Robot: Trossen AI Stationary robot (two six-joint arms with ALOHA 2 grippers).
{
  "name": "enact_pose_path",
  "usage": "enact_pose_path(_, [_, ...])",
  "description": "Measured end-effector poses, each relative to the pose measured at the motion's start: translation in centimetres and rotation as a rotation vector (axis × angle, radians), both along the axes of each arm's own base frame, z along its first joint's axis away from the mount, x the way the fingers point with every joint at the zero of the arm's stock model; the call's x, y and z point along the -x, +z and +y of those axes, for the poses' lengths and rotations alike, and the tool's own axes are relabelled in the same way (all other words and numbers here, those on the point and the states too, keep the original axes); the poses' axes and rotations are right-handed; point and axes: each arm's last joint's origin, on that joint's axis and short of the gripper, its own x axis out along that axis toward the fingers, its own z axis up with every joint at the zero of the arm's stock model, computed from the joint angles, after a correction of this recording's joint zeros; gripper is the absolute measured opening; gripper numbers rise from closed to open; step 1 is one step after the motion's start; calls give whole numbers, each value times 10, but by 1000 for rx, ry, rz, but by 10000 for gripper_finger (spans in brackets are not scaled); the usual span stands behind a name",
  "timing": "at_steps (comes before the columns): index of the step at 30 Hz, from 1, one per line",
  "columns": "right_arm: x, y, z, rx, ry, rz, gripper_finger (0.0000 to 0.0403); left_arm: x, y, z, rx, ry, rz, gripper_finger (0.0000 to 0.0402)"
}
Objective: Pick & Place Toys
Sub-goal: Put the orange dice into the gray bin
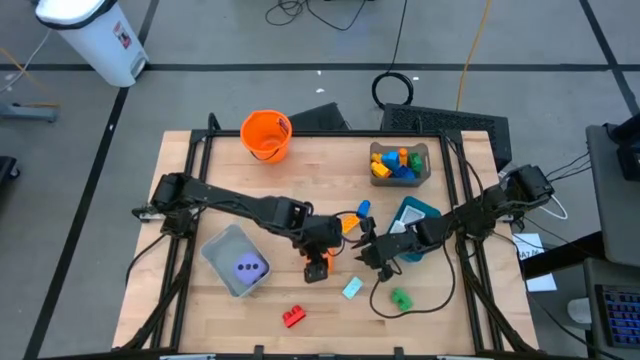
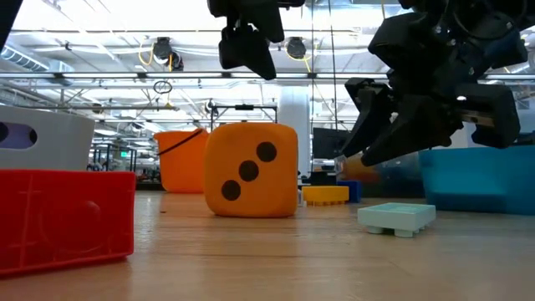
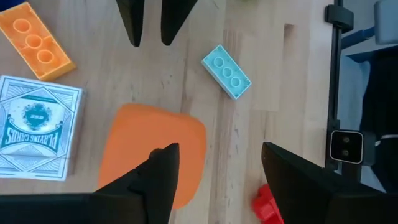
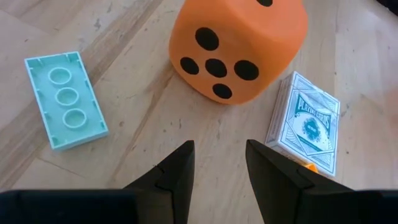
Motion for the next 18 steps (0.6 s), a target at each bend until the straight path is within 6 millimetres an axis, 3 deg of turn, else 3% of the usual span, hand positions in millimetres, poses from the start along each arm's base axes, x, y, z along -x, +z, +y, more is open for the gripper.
enact_pose_path(4, [3, -4, -1, 2, -1, 3, 137, -2, -4, -2, -1, -5, 8, 273])
enact_pose_path(12, [13, -16, -5, -29, -3, -91, 137, 0, -4, -14, -8, -36, 2, 385])
enact_pose_path(18, [14, -16, -7, -45, -15, -125, 137, 2, -4, -21, -61, -60, -16, 383])
